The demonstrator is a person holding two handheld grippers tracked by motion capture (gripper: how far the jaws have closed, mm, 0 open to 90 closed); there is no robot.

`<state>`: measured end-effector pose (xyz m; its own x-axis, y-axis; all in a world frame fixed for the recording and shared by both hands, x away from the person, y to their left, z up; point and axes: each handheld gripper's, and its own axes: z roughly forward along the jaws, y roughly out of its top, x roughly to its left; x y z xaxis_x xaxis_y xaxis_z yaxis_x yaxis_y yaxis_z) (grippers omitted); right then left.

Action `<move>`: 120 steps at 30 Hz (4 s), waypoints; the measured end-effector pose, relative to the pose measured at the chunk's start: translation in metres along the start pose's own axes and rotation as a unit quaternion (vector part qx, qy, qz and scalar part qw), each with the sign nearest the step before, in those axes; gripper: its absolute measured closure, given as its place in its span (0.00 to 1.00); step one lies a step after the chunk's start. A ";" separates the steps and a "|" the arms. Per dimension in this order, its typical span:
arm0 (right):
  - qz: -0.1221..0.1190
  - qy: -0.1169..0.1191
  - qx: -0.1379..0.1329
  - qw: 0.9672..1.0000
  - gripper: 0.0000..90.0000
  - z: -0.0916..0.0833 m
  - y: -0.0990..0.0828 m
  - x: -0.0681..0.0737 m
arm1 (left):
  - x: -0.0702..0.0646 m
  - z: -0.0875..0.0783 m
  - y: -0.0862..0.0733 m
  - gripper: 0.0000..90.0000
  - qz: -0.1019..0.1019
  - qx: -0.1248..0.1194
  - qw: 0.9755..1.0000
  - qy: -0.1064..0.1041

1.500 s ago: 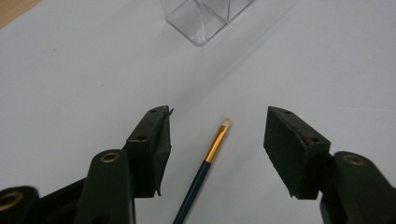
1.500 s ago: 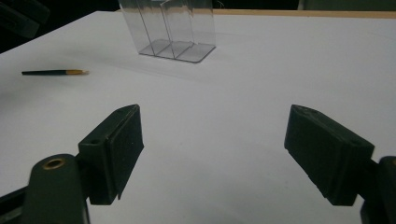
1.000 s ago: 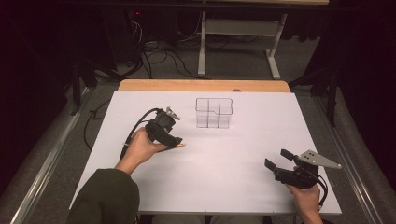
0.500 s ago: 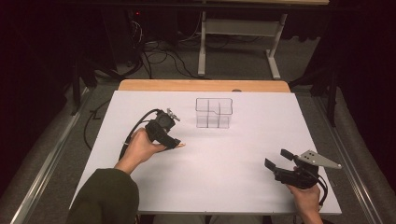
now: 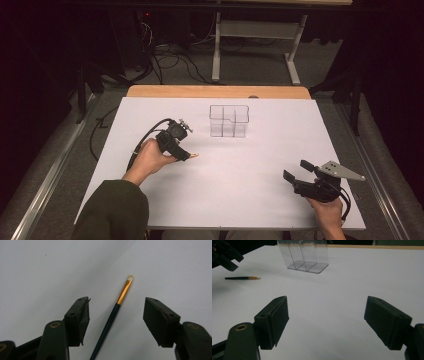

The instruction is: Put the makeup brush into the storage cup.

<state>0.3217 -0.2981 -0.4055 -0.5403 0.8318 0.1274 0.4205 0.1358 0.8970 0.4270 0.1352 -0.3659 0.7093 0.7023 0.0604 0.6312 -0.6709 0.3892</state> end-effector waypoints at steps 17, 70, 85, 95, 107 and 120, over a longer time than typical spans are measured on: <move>-0.002 0.000 0.000 1.000 0.24 0.000 0.000 0.000 | 0.011 0.017 -0.007 0.49 -0.012 0.047 0.999 -0.003; -0.008 0.003 0.006 1.000 0.24 0.002 0.000 0.002 | 0.011 0.032 -0.012 0.81 -0.009 0.077 0.996 -0.032; -0.009 0.001 0.004 1.000 0.25 0.002 0.000 0.002 | 0.012 0.033 -0.011 0.91 -0.009 0.076 0.997 -0.030; -0.009 0.001 0.004 1.000 0.25 0.002 0.000 0.001 | 0.012 0.033 -0.010 0.92 -0.017 0.074 0.997 -0.027; -0.009 0.001 0.006 1.000 0.25 0.002 0.000 0.001 | 0.011 0.031 -0.018 0.92 -0.031 0.026 0.999 -0.027; -0.008 -0.004 0.001 1.000 0.25 0.001 0.000 0.001 | 0.004 0.020 -0.017 0.92 -0.029 -0.024 0.999 -0.039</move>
<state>0.3219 -0.2965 -0.4058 -0.5416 0.8335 0.1096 0.4135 0.1505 0.8980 0.4252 0.1445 -0.3906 0.6959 0.7173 -0.0351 0.6575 -0.6166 0.4329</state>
